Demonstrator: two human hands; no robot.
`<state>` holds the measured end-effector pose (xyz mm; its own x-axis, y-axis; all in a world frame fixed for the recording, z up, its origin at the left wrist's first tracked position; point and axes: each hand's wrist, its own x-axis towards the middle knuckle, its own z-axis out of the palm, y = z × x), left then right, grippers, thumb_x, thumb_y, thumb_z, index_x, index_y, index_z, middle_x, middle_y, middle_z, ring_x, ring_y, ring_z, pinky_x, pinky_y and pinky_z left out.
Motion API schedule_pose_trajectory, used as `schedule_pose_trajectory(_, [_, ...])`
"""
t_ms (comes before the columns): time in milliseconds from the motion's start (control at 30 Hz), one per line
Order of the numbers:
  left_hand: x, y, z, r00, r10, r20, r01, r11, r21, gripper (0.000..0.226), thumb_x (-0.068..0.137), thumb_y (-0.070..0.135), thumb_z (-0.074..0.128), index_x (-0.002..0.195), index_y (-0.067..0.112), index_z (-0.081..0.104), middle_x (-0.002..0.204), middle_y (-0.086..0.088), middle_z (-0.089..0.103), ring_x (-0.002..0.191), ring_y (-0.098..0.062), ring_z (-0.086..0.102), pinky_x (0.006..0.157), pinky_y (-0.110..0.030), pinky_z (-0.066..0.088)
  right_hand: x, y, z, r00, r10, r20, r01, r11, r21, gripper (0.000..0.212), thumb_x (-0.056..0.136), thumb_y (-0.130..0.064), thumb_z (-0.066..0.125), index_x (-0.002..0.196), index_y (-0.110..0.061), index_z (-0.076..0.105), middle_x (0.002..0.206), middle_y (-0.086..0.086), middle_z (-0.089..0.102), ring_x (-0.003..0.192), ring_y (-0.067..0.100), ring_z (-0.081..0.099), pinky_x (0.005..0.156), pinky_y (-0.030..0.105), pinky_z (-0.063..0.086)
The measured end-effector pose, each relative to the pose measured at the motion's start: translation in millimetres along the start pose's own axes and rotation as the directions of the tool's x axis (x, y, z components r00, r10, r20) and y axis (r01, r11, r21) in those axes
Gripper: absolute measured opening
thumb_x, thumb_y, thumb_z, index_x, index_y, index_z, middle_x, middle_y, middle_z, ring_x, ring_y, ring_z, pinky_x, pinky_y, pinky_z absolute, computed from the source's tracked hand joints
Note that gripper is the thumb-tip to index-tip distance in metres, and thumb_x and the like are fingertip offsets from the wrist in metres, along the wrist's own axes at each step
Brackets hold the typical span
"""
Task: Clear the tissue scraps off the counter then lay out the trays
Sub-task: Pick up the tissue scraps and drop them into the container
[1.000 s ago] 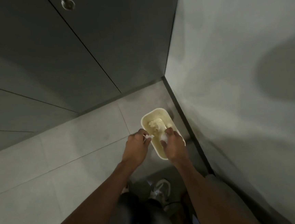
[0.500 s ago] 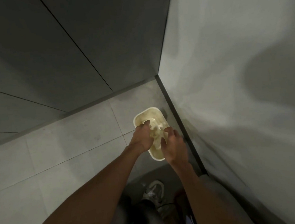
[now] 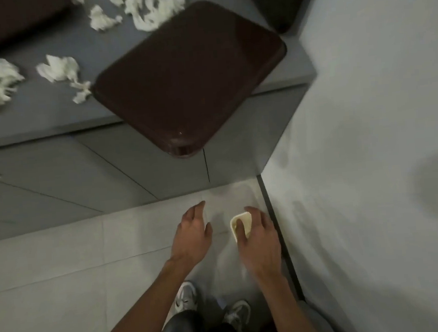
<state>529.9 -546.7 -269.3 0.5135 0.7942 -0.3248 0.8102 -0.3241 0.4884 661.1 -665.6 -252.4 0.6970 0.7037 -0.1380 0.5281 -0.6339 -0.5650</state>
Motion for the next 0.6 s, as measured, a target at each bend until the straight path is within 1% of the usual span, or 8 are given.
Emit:
schedule_pose_trajectory(100, [-27,4,-66,0.995,0.017,-0.097,-0.021,0.999,-0.035,0.062,0.101,0.025,0.056,0.157,0.018,0.031,0.153,-0.009,0.046,0.138,-0.028,0.047,0.112,-0.043,0.046,-19,-62,-37,0.997,-0.072,-0.030,0.072,0.997,0.027,0.036,0.102,-0.046,0.059,0.135,-0.030,0.056,0.127,-0.005,0.068,0.107,0.012,0.066,0.086,0.034,0.061])
schedule_pose_trajectory(200, [-48,1,-128,0.984,0.004,-0.181,-0.014,0.998,-0.054,0.058,0.100,0.024,0.059,0.153,0.016,0.037,0.147,-0.011,0.052,0.134,-0.029,0.050,0.109,-0.044,0.049,-34,-119,-64,0.996,-0.092,0.007,0.091,0.995,0.042,0.039,0.103,-0.050,0.055,0.138,-0.033,0.053,0.136,-0.009,0.063,0.118,0.012,0.061,0.095,0.036,0.057])
schedule_pose_trajectory(267, [-60,-2,-164,0.975,-0.023,-0.221,0.009,0.998,-0.065,0.052,0.100,0.024,0.060,0.147,0.012,0.044,0.139,-0.013,0.057,0.126,-0.032,0.056,0.102,-0.044,0.052,-43,-155,-79,0.991,-0.127,0.030,0.126,0.991,0.051,0.041,0.104,-0.052,0.050,0.141,-0.034,0.051,0.139,-0.010,0.060,0.125,0.011,0.057,0.101,0.035,0.054])
schedule_pose_trajectory(333, [-65,-8,-199,0.964,-0.046,-0.264,0.027,0.997,-0.073,0.045,0.099,0.023,0.062,0.140,0.009,0.050,0.130,-0.013,0.061,0.117,-0.032,0.060,0.095,-0.041,0.054,-46,-191,-90,0.986,-0.163,0.038,0.161,0.985,0.066,0.043,0.104,-0.053,0.047,0.141,-0.033,0.051,0.139,-0.010,0.059,0.127,0.011,0.056,0.102,0.033,0.052])
schedule_pose_trajectory(433, [-67,-21,-246,0.945,-0.075,-0.319,0.030,0.989,-0.143,0.044,0.099,0.021,0.062,0.140,0.013,0.050,0.129,-0.009,0.060,0.117,-0.030,0.058,0.093,-0.041,0.052,-41,-241,-96,0.978,-0.203,0.035,0.201,0.977,0.073,0.041,0.104,-0.051,0.051,0.141,-0.033,0.054,0.135,-0.007,0.061,0.123,0.012,0.056,0.098,0.029,0.052])
schedule_pose_trajectory(533, [-63,-37,-288,0.932,-0.137,-0.334,0.070,0.976,-0.206,0.045,0.100,0.022,0.060,0.143,0.017,0.048,0.136,-0.005,0.057,0.124,-0.027,0.055,0.098,-0.041,0.051,-29,-288,-92,0.980,-0.198,0.034,0.195,0.978,0.067,0.039,0.103,-0.049,0.056,0.138,-0.034,0.055,0.135,-0.007,0.061,0.120,0.010,0.057,0.091,0.022,0.044])
schedule_pose_trajectory(600, [-59,-49,-315,0.932,-0.122,-0.341,0.045,0.974,-0.224,0.043,0.099,0.019,0.060,0.141,0.015,0.051,0.136,-0.007,0.058,0.125,-0.028,0.055,0.098,-0.042,0.050,-22,-318,-89,0.976,-0.212,0.047,0.208,0.976,0.069,0.038,0.103,-0.048,0.057,0.137,-0.033,0.056,0.135,-0.006,0.060,0.119,0.009,0.058,0.089,0.021,0.040])
